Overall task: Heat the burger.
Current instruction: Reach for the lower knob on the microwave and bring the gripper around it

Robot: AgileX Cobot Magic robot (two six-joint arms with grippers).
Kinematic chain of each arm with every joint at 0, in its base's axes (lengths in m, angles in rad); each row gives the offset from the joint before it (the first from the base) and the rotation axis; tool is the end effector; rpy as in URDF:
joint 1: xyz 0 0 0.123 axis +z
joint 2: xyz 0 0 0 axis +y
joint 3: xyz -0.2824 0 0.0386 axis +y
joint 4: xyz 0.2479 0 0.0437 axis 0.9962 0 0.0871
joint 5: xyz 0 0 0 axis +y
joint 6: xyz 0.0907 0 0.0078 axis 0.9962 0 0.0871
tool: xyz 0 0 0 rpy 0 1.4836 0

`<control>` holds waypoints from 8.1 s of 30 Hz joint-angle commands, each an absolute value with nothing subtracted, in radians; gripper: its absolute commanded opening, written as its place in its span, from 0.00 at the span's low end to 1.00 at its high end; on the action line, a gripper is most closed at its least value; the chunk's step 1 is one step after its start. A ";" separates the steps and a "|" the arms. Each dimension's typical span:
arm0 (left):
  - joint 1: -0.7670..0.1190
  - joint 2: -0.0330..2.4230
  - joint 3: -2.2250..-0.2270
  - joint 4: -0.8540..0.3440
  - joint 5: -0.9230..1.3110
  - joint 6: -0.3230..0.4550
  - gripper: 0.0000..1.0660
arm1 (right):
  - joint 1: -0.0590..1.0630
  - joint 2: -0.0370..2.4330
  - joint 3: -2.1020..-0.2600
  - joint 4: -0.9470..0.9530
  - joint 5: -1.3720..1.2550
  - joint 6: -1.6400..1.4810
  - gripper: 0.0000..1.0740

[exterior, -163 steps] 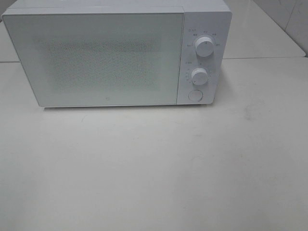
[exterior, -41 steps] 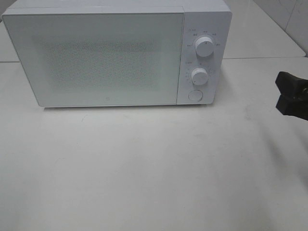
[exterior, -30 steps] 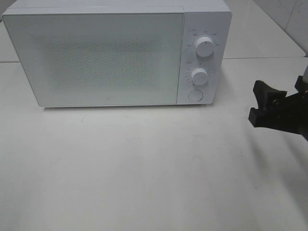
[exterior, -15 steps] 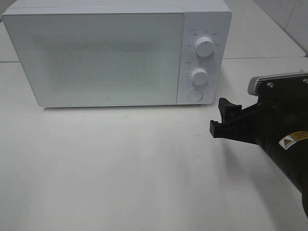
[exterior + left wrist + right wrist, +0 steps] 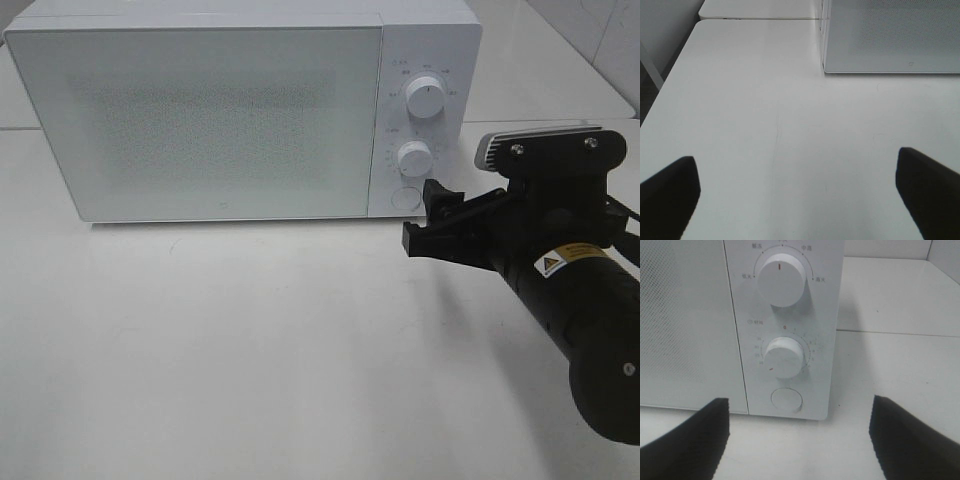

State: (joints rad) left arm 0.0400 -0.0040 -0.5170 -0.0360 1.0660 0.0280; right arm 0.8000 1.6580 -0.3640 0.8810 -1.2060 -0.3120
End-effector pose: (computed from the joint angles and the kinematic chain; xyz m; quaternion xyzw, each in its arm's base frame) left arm -0.0076 -0.0032 0.2815 -0.0042 0.8490 0.0000 0.5284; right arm 0.2107 0.1229 0.1632 -0.0072 0.7489 -0.0146 0.6625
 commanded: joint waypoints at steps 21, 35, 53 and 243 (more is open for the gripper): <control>0.035 -0.024 -0.516 -0.039 1.069 0.020 0.95 | 0.801 1.868 -0.630 0.962 -1.403 -0.327 0.71; 0.035 -0.024 -0.516 -0.038 1.069 0.020 0.95 | 0.729 1.969 -0.734 0.953 -1.403 -0.325 0.71; 0.035 -0.024 -0.516 -0.038 1.069 0.020 0.95 | 0.675 2.044 -0.807 0.922 -1.403 -0.318 0.71; 0.035 -0.024 -0.516 -0.038 1.069 0.020 0.95 | 0.675 2.063 -0.831 0.980 -1.398 1.142 0.11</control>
